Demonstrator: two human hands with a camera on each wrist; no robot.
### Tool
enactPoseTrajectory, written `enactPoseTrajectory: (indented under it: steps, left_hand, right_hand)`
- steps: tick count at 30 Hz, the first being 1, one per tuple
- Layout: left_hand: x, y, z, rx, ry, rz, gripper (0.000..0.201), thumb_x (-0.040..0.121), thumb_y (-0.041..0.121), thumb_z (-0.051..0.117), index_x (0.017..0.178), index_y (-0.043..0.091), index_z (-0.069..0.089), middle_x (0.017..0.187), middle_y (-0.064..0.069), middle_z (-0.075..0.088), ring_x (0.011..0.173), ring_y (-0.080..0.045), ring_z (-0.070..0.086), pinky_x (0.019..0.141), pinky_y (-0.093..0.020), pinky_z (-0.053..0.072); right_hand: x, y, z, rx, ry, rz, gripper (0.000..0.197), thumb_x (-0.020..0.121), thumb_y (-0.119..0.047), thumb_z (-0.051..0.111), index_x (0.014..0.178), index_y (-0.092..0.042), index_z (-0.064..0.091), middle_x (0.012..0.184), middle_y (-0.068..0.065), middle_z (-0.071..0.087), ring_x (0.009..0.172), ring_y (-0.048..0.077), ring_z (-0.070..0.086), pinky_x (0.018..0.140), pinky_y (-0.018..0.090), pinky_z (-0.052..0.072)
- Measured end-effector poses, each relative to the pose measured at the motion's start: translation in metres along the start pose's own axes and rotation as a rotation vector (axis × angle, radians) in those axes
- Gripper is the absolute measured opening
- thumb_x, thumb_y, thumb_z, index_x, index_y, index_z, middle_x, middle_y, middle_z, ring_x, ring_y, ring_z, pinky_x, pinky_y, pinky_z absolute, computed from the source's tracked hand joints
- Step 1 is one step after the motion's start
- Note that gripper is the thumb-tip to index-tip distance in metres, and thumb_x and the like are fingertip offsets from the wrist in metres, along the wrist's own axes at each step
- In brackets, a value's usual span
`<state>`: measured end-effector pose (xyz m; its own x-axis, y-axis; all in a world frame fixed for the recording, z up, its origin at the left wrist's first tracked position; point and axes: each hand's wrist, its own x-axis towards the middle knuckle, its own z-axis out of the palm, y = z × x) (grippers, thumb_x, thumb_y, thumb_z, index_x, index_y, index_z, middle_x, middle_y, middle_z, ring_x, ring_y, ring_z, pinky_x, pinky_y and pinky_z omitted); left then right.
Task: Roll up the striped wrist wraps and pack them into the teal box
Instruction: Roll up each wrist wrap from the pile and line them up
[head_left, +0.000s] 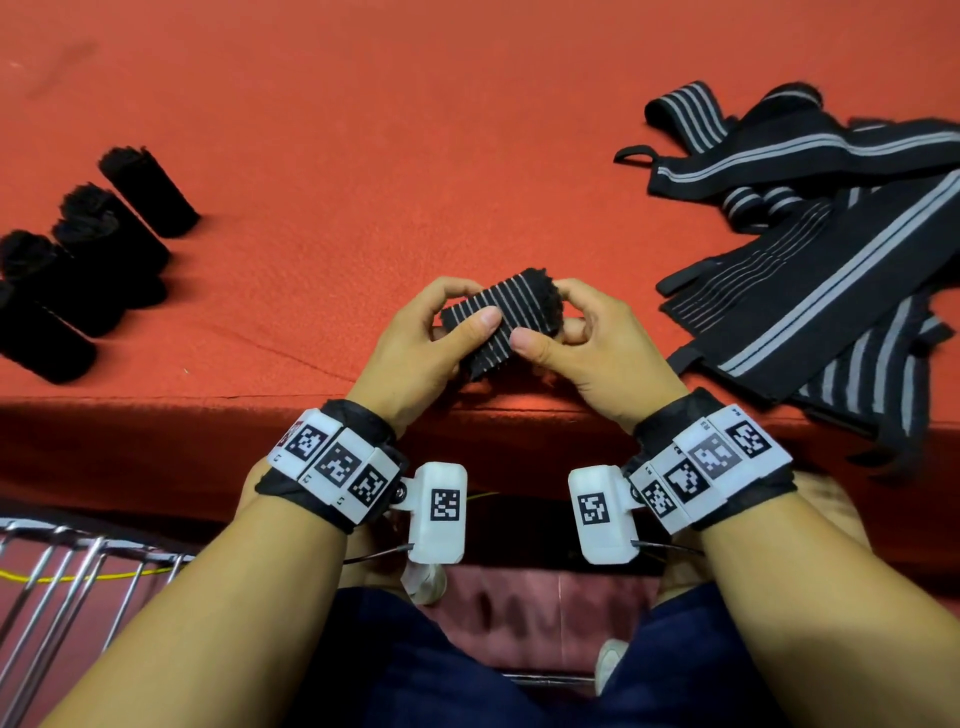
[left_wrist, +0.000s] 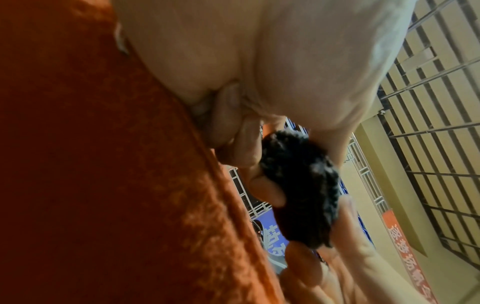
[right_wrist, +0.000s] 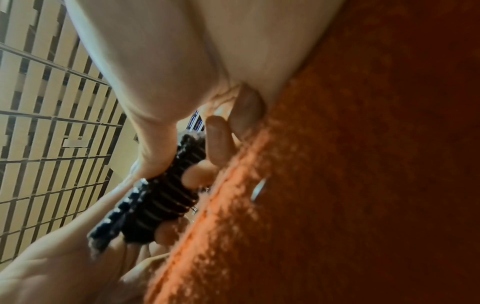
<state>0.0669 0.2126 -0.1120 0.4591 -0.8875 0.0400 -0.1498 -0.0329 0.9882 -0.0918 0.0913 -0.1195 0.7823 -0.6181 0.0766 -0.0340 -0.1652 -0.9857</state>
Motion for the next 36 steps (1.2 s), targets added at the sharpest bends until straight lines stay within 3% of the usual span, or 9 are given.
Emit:
enactPoseTrajectory:
  steps: [4, 8, 10, 13, 17, 22, 26, 29, 36]
  left_hand:
    - [-0.002, 0.001, 0.001, 0.045, -0.049, 0.031, 0.043, 0.076, 0.052, 0.075, 0.109, 0.027, 0.065, 0.086, 0.004, 0.066, 0.075, -0.015, 0.062, 0.067, -0.038, 0.052]
    - [-0.001, -0.003, -0.002, 0.066, -0.046, 0.039, 0.033, 0.076, 0.044, 0.082, 0.097, 0.022, 0.068, 0.078, 0.01, 0.064, 0.07, -0.008, 0.06, 0.065, -0.026, 0.049]
    - [-0.002, -0.003, -0.003, 0.033, -0.046, 0.011, 0.024, 0.082, 0.031, 0.083, 0.094, 0.015, 0.069, 0.073, 0.011, 0.062, 0.067, -0.007, 0.061, 0.061, -0.025, 0.05]
    - [-0.002, -0.004, -0.005, 0.018, -0.052, -0.002, 0.023, 0.087, 0.023, 0.078, 0.099, 0.005, 0.071, 0.078, 0.004, 0.066, 0.072, -0.008, 0.061, 0.064, -0.022, 0.051]
    - [0.0, -0.004, -0.007, -0.015, -0.063, -0.014, 0.04, 0.082, 0.031, 0.077, 0.104, -0.002, 0.071, 0.088, -0.01, 0.067, 0.08, -0.017, 0.061, 0.074, -0.031, 0.05]
    - [0.0, -0.002, -0.008, 0.009, -0.02, -0.017, 0.041, 0.077, 0.038, 0.078, 0.094, 0.002, 0.069, 0.078, -0.005, 0.059, 0.074, -0.015, 0.054, 0.071, -0.033, 0.044]
    - [0.0, -0.001, -0.009, 0.044, 0.088, 0.012, 0.022, 0.079, 0.024, 0.078, 0.092, 0.009, 0.068, 0.075, 0.006, 0.059, 0.069, -0.006, 0.053, 0.066, -0.02, 0.043]
    - [-0.003, 0.003, -0.026, 0.024, 0.198, 0.033, 0.026, 0.08, 0.015, 0.08, 0.102, 0.019, 0.067, 0.087, 0.007, 0.065, 0.073, -0.005, 0.056, 0.069, -0.024, 0.047]
    - [-0.025, 0.022, -0.112, 0.003, 0.437, 0.111, 0.048, 0.077, 0.007, 0.074, 0.121, 0.007, 0.055, 0.12, -0.004, 0.061, 0.095, 0.01, 0.06, 0.085, -0.018, 0.051]
  right_hand:
    - [0.002, 0.0, 0.002, 0.009, 0.064, 0.015, 0.04, 0.077, -0.053, 0.078, 0.103, -0.024, 0.07, 0.055, -0.004, 0.058, 0.05, 0.009, 0.047, 0.052, 0.026, 0.039]
    - [0.001, -0.004, 0.001, -0.059, 0.08, 0.029, 0.02, 0.086, -0.04, 0.076, 0.091, -0.02, 0.073, 0.046, -0.016, 0.05, 0.043, -0.001, 0.041, 0.049, 0.016, 0.036]
    - [0.003, -0.005, 0.003, -0.104, 0.096, 0.031, 0.027, 0.087, -0.044, 0.075, 0.092, -0.017, 0.077, 0.055, -0.011, 0.06, 0.053, -0.001, 0.049, 0.057, 0.023, 0.044]
    - [0.006, -0.003, 0.007, -0.131, 0.093, 0.039, 0.047, 0.079, -0.066, 0.071, 0.094, -0.022, 0.079, 0.076, 0.017, 0.073, 0.067, 0.009, 0.058, 0.071, 0.046, 0.056]
    - [0.007, -0.006, 0.005, -0.161, 0.092, 0.056, 0.04, 0.085, -0.061, 0.069, 0.091, -0.022, 0.079, 0.064, 0.003, 0.07, 0.061, 0.005, 0.056, 0.065, 0.04, 0.052]
    - [0.007, -0.008, 0.008, -0.196, 0.079, 0.061, 0.052, 0.078, -0.069, 0.066, 0.093, -0.021, 0.077, 0.076, 0.014, 0.072, 0.066, 0.008, 0.058, 0.071, 0.046, 0.055]
    - [0.018, -0.019, 0.012, -0.218, 0.09, 0.094, 0.029, 0.087, -0.044, 0.076, 0.099, -0.018, 0.068, 0.054, -0.007, 0.054, 0.052, 0.008, 0.046, 0.062, 0.031, 0.04]
    - [0.038, -0.044, 0.032, -0.277, 0.11, 0.057, 0.04, 0.084, -0.036, 0.08, 0.11, -0.019, 0.054, 0.055, -0.01, 0.056, 0.055, 0.006, 0.052, 0.066, 0.029, 0.04]
    - [0.095, -0.089, 0.135, -0.244, 0.045, -0.097, 0.03, 0.068, -0.039, 0.076, 0.085, -0.03, 0.053, 0.075, -0.004, 0.068, 0.068, 0.02, 0.069, 0.075, 0.052, 0.058]
